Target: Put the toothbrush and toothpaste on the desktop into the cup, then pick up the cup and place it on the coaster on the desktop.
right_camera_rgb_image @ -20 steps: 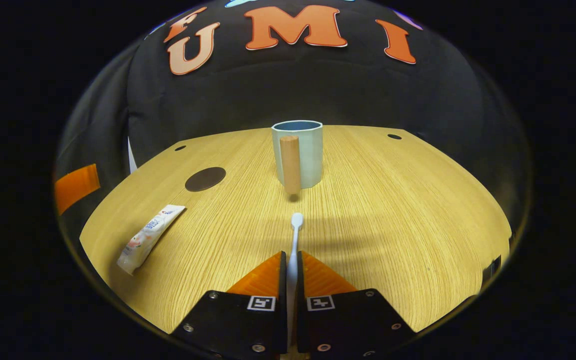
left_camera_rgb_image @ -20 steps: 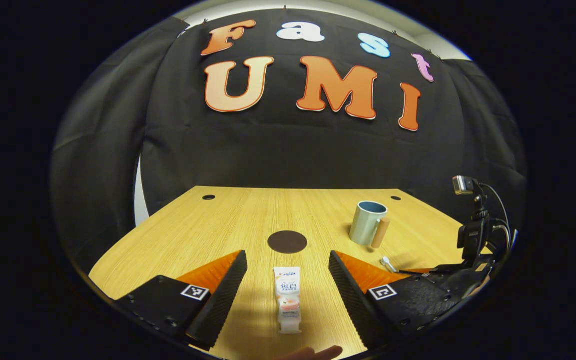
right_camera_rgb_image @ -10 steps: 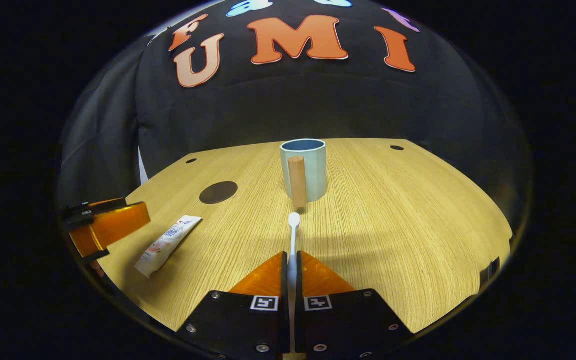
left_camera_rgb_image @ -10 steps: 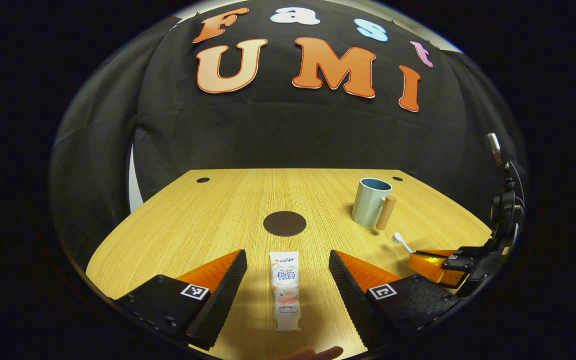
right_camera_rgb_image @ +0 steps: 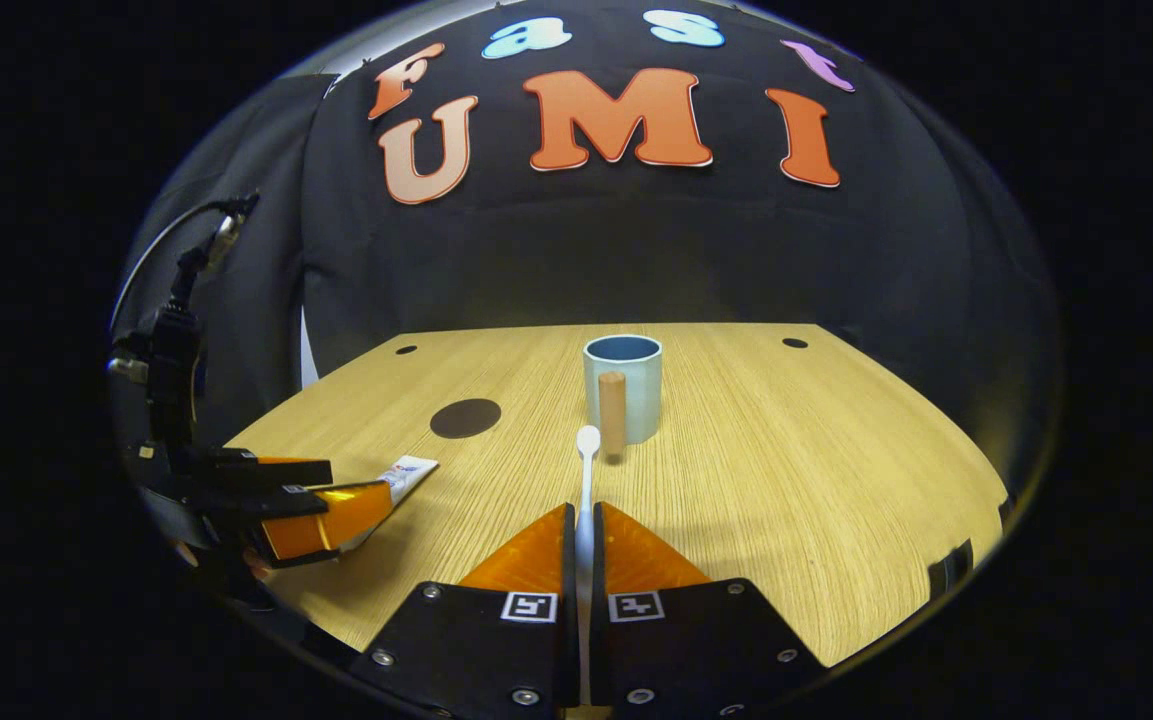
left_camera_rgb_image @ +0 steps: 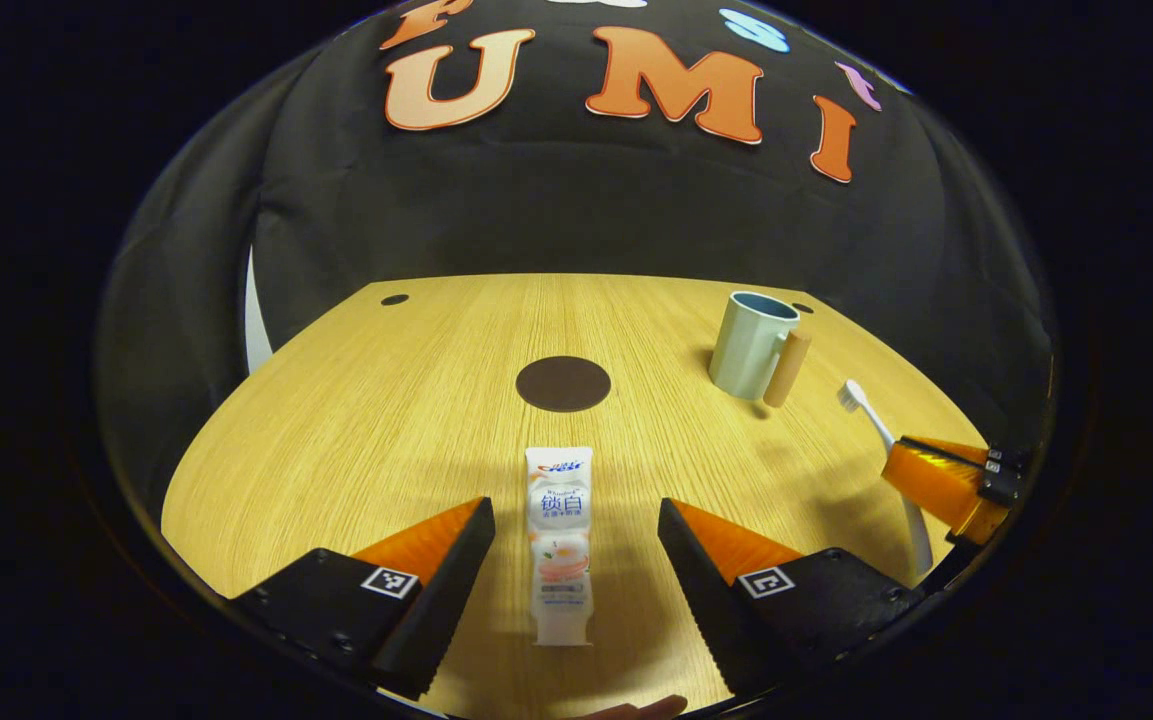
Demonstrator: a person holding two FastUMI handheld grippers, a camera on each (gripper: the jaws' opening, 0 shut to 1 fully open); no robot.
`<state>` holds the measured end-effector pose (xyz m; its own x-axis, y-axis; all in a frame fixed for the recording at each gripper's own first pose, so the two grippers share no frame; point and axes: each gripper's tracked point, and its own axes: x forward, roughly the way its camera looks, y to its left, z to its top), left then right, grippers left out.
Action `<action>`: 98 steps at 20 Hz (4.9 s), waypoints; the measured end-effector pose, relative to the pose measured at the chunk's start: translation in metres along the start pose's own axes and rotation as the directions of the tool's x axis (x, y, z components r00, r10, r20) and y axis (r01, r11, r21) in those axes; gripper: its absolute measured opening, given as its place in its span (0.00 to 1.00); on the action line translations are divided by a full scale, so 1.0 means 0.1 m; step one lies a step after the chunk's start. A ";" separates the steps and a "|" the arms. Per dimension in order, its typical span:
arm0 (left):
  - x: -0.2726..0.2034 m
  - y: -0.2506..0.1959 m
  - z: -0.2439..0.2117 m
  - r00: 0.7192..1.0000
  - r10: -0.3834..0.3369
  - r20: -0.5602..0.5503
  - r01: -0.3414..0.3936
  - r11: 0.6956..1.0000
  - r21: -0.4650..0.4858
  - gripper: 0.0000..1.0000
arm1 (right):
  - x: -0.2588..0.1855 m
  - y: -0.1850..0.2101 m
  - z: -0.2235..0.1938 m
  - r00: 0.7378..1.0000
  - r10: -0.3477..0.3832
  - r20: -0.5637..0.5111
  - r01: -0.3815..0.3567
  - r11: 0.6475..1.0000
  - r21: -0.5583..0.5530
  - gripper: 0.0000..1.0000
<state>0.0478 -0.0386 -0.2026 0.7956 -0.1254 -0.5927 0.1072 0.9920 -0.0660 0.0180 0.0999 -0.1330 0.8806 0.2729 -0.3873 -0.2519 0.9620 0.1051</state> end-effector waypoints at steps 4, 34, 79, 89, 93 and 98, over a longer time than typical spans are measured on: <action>0.07 0.03 -0.15 0.998 0.011 -0.056 -0.012 1.000 -0.020 0.92 | -0.04 -0.05 0.06 1.000 -0.007 0.021 0.006 1.000 0.010 0.04; -0.21 -0.05 0.09 0.993 0.006 0.121 -0.016 0.996 0.082 0.36 | -0.11 -0.15 0.32 0.996 -0.024 0.084 0.021 0.999 0.035 0.04; 0.15 0.22 -0.13 0.999 0.018 0.051 -0.019 1.000 0.020 0.34 | 0.50 -0.43 1.88 0.952 0.006 0.305 -0.036 0.995 0.094 0.05; -0.17 0.11 0.55 0.943 -0.013 0.333 0.000 0.999 0.039 0.33 | 1.25 -0.20 2.11 0.922 0.045 0.384 -0.065 0.997 0.039 0.04; -0.16 -0.02 0.69 0.928 -0.039 0.370 0.025 0.999 0.041 0.33 | 1.56 -0.17 2.23 0.897 0.061 0.437 -0.063 0.998 -0.011 0.05; -0.07 -0.06 0.94 0.908 -0.021 0.419 0.007 0.999 0.035 0.34 | 2.03 -0.29 2.07 0.924 0.037 0.379 -0.061 0.997 0.050 0.06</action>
<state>0.0978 -0.0446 -0.1222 0.9698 -0.1393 -0.2001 0.1336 0.9902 -0.0415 0.2869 0.1285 -0.0252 0.9570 0.2901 -0.0065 -0.2846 0.9428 0.1738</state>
